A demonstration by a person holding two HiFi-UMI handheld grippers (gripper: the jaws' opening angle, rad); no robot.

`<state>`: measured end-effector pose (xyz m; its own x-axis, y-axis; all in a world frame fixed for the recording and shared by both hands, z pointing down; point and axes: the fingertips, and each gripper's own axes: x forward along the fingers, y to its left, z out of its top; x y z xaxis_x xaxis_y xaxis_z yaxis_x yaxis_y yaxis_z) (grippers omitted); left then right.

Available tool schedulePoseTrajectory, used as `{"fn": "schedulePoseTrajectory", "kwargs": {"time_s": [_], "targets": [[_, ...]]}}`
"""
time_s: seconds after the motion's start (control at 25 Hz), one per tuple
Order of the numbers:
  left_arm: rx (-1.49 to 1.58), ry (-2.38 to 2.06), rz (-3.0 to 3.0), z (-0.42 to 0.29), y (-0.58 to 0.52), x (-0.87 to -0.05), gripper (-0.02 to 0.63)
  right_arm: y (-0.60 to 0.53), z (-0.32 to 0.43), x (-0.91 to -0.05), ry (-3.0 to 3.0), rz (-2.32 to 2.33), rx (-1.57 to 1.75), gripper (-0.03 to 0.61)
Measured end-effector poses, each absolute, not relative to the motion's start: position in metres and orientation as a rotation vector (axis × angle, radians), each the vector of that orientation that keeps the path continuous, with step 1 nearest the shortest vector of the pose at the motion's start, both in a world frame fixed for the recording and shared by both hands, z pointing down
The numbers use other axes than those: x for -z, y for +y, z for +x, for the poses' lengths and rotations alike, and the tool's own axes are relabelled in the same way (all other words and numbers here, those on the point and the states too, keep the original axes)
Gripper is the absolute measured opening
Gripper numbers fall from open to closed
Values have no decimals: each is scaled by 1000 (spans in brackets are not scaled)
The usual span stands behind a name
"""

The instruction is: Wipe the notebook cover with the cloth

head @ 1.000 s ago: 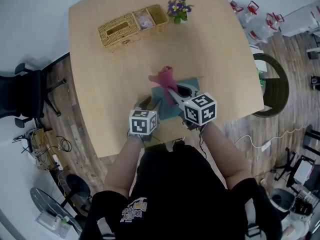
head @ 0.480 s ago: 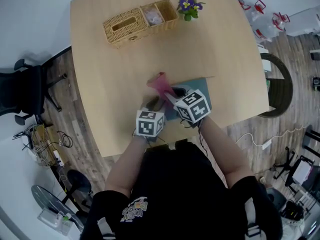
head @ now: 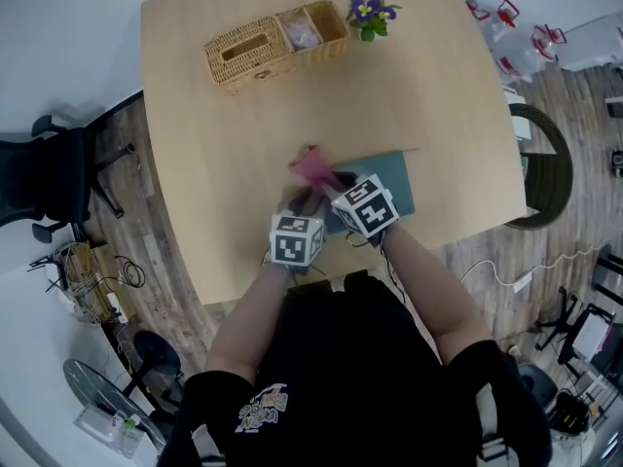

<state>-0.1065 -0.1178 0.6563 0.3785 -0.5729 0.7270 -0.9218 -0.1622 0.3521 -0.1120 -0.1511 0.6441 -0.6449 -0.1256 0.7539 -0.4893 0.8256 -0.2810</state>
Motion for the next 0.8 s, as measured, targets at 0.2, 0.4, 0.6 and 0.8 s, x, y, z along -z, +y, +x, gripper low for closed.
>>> {"fn": "schedulePoseTrajectory", "kwargs": {"time_s": [0.2, 0.4, 0.6, 0.8], "targets": [[-560, -1300, 1852, -107, -117, -655, 147, -151, -111, -644, -2242, 477, -609, 67], [-563, -1304, 1852, -107, -118, -655, 147, -154, -108, -644, -2251, 500, -627, 67], [-562, -1303, 1851, -107, -118, -655, 147, -162, -95, -644, -2249, 547, -642, 67], [-562, -1302, 1849, -107, -117, -655, 147, -169, -77, -645, -2236, 599, -658, 67]]}}
